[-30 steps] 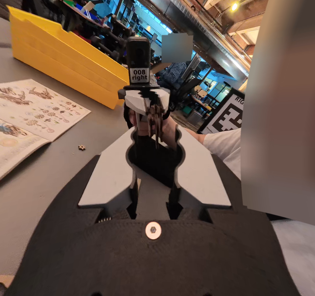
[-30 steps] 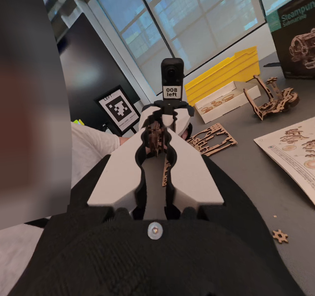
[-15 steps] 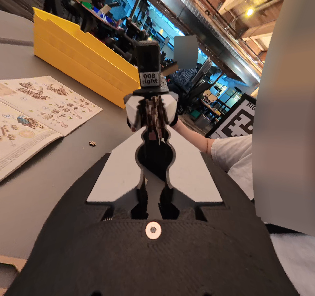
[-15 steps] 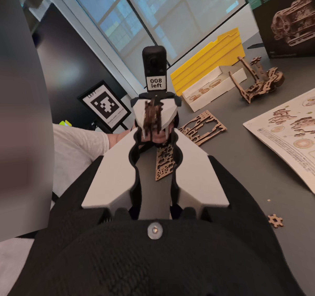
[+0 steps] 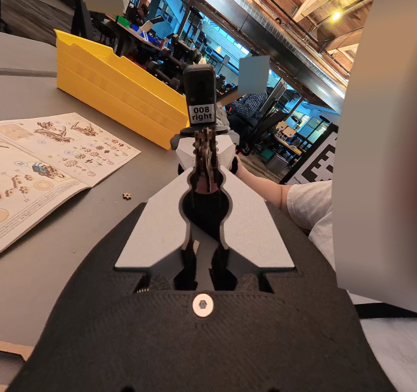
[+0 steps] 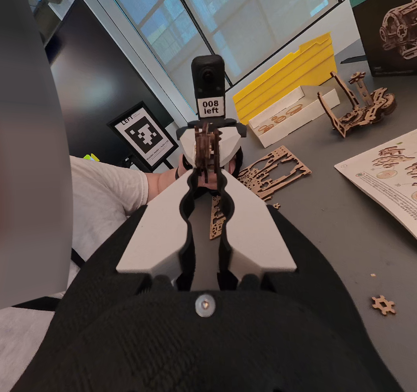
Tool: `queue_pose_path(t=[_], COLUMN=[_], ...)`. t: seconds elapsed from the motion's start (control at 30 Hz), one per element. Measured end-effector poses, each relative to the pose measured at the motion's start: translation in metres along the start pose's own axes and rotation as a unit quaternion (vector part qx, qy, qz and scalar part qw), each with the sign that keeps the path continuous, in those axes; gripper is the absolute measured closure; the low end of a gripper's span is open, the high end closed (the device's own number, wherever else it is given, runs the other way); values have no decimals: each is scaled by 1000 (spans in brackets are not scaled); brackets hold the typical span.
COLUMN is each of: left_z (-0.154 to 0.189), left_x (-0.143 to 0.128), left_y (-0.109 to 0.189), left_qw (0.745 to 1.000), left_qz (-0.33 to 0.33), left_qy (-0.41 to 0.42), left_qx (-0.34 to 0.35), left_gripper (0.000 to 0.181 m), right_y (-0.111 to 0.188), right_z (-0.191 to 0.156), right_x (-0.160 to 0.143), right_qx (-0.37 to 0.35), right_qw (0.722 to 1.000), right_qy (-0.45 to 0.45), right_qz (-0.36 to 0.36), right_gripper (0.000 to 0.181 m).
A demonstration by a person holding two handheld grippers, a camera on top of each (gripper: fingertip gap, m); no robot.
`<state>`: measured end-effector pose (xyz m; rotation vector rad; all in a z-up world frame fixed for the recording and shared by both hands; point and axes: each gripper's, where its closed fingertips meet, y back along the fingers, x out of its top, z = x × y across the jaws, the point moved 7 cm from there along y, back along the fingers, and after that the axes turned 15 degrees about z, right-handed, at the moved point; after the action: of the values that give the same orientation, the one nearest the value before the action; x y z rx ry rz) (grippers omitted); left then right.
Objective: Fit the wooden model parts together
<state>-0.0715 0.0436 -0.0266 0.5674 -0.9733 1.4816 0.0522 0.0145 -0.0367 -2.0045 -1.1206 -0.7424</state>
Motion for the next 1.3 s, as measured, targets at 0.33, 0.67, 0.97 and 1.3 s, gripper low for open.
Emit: queue_pose_path(t=[0.33,0.67,0.97,1.3], left_z=[3,8,25,39], left_x=[2,3,0,-6], left_y=[0,-3,0,0], left_qw=[1000,999,968,942], left_qz=[8,3,-49,-58], left_qy=[-4,-31,-244,-323], left_qx=[-3,-16,-34,-67], left_gripper=[167,160,161,162], right_y=[-1,2,1,3], right_z=[-3,-1,-22,-36], right_x=[2,4,3,3], right_qx=[3,31,58,64], right_qw=[1000,999,970,942], right_qy=[10,-7,236,323], right_qz=[6,28,-23,-69], right_gripper=[168,168,167,167])
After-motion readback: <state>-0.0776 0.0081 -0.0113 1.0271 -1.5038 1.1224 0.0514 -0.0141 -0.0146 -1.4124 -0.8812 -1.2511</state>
